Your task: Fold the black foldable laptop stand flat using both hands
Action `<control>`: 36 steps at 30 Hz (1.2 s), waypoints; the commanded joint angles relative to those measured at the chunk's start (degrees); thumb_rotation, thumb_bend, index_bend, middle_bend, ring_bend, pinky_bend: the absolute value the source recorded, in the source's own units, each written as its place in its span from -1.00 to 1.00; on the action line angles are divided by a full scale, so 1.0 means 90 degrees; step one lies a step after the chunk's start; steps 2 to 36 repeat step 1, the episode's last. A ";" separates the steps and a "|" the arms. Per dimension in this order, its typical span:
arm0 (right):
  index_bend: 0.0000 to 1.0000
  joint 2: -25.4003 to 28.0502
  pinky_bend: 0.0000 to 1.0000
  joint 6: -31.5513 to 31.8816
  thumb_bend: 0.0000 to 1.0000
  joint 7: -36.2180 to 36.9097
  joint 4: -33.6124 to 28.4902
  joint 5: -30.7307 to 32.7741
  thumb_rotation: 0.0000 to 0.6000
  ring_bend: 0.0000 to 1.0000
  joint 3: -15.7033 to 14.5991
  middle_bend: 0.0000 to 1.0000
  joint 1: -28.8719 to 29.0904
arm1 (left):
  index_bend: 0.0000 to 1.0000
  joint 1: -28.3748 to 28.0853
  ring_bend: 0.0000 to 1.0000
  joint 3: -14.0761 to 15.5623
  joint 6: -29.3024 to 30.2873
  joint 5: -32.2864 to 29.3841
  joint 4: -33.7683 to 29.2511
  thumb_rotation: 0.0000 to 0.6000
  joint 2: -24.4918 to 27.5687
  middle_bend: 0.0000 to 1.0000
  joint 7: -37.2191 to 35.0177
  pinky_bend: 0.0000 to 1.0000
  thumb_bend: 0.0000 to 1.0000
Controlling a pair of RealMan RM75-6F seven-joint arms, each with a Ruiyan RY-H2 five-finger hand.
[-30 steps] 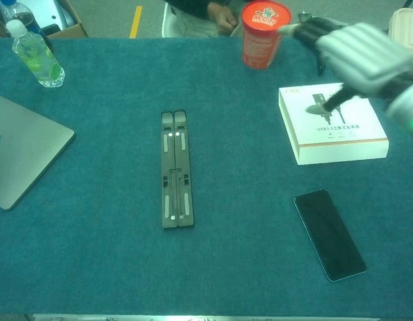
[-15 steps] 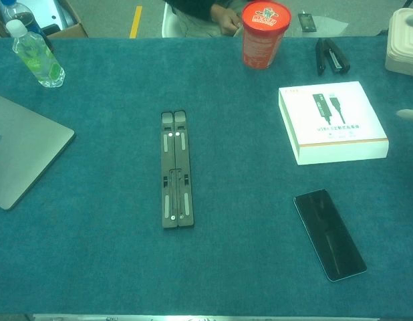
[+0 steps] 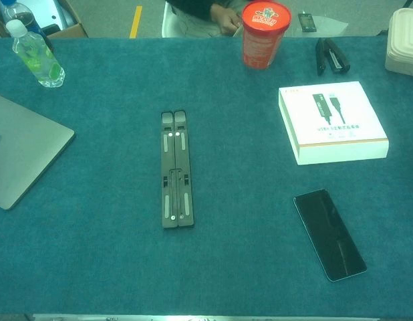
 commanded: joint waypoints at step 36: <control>-1.00 0.0008 -0.49 -0.0039 -0.97 0.0034 0.0019 -0.0038 1.00 -0.88 0.0054 -0.76 -0.0040 | -1.00 0.0003 -1.00 0.0002 -0.0022 0.0012 -0.0013 1.00 -0.0008 -0.99 0.0020 -0.99 -0.53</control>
